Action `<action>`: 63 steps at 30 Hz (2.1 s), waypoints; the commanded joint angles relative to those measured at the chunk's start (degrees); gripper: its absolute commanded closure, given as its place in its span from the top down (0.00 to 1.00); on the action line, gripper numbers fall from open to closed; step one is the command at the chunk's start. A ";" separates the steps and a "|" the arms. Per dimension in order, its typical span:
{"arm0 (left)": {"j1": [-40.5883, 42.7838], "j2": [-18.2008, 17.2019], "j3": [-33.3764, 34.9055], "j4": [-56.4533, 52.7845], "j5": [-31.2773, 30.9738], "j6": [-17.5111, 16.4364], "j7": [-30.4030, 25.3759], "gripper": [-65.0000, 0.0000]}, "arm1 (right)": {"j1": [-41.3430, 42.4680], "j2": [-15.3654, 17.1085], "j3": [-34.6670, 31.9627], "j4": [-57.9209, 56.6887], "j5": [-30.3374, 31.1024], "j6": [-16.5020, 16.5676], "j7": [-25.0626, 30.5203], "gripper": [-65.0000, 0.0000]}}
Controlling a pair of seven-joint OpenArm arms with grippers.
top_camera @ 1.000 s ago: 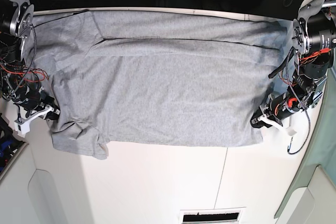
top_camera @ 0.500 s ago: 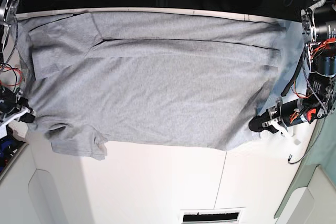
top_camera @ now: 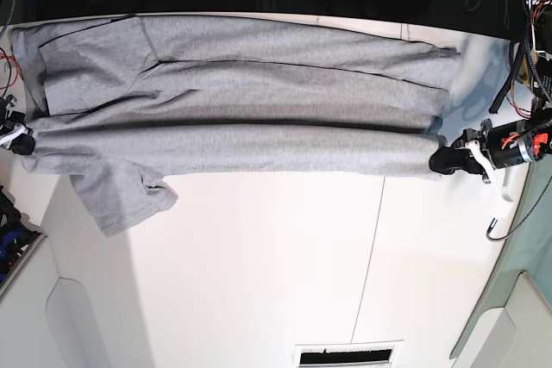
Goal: Layout the t-shirt on the table in an organized manner, then fold the t-shirt properly
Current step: 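Grasp the hem with both grippers and fold it over toward the collar, then regrasp the folded edge with both grippers and fold it over again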
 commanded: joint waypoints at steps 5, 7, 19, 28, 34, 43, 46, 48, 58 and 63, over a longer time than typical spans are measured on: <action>-0.98 -0.37 -0.37 1.03 -1.42 -0.58 -1.33 0.00 | -2.73 1.60 0.66 0.90 0.59 0.24 2.71 0.05; -0.98 0.00 -0.37 1.03 -1.40 -0.58 -1.27 0.00 | -3.37 1.60 0.66 0.90 0.90 0.24 3.13 0.26; 0.31 0.74 -0.37 1.03 1.16 -0.58 -1.22 0.00 | 3.78 -1.51 9.46 2.49 3.56 0.26 7.63 0.45; 0.74 0.72 -0.37 1.03 1.18 -0.58 -1.11 0.00 | 14.19 -5.18 -1.53 -7.39 -12.48 -5.77 16.20 0.45; 0.74 0.72 -0.37 1.03 0.85 -0.58 -0.81 0.00 | 18.95 -6.16 -7.89 -22.62 -15.45 -4.55 21.70 0.45; 0.74 0.74 -0.37 1.03 -0.52 -0.58 -0.79 0.00 | 18.91 -10.23 -8.59 -22.45 -16.48 0.55 20.63 0.45; 0.74 0.74 -0.37 1.03 -0.52 -0.58 -0.81 0.00 | 18.91 -11.19 -8.59 -22.25 -16.50 0.59 20.61 0.45; 0.76 0.74 -0.37 1.03 -0.52 -0.58 -0.79 0.00 | 18.88 -11.69 -8.59 -22.23 -16.50 0.59 20.55 0.44; 0.46 0.15 -0.37 1.57 -2.82 -0.58 2.21 0.00 | 18.18 -10.08 -8.28 -16.22 -14.69 0.50 14.16 0.00; 1.09 -2.51 -0.39 4.61 -9.99 -0.58 10.58 0.00 | 10.91 -7.72 -5.99 0.11 -6.25 0.52 3.45 0.00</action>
